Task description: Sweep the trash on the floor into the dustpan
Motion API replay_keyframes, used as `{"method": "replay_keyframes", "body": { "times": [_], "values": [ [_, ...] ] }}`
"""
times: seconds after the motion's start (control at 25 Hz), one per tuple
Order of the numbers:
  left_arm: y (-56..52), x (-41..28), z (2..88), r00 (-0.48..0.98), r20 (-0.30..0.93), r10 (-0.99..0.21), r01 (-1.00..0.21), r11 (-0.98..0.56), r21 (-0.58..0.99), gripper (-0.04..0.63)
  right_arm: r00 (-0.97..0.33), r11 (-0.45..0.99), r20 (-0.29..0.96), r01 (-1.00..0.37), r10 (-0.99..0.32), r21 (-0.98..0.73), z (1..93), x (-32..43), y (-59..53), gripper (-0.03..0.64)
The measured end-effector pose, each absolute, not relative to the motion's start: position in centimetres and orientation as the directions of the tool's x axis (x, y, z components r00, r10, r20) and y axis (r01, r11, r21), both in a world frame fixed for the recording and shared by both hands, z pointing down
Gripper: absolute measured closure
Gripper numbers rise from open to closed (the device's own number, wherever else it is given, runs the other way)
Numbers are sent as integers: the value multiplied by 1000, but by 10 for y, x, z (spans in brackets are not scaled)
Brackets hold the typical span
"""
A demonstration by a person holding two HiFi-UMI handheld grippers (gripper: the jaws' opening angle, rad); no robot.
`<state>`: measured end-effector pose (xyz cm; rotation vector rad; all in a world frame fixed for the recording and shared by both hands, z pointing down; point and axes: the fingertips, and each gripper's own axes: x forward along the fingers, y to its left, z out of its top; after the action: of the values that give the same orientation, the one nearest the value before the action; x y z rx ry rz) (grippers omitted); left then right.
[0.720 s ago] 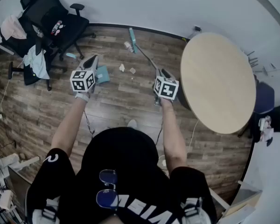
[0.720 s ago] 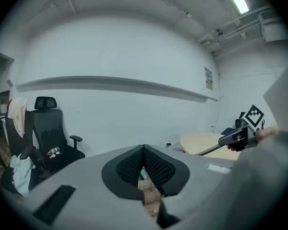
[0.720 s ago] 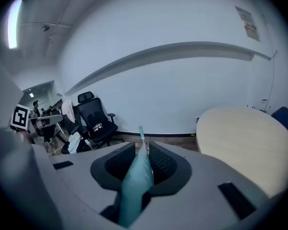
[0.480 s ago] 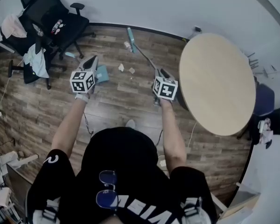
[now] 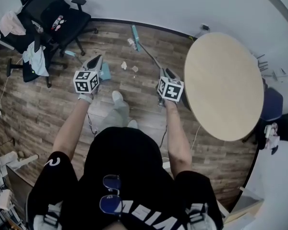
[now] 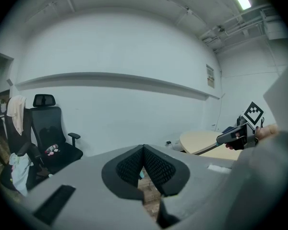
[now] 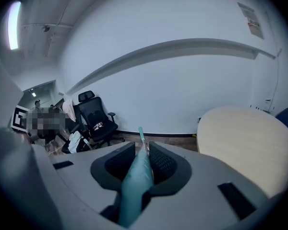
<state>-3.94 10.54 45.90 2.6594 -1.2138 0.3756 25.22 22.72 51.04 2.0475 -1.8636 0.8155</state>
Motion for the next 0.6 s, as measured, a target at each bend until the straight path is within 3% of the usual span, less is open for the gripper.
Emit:
{"method": "replay_keyframes", "body": {
  "times": [0.6],
  "values": [
    [-49,20,494,659,320,-681,-744,-652,144,598,43,-174,622,-973,-782,-151,539,304,88,535]
  ]
}}
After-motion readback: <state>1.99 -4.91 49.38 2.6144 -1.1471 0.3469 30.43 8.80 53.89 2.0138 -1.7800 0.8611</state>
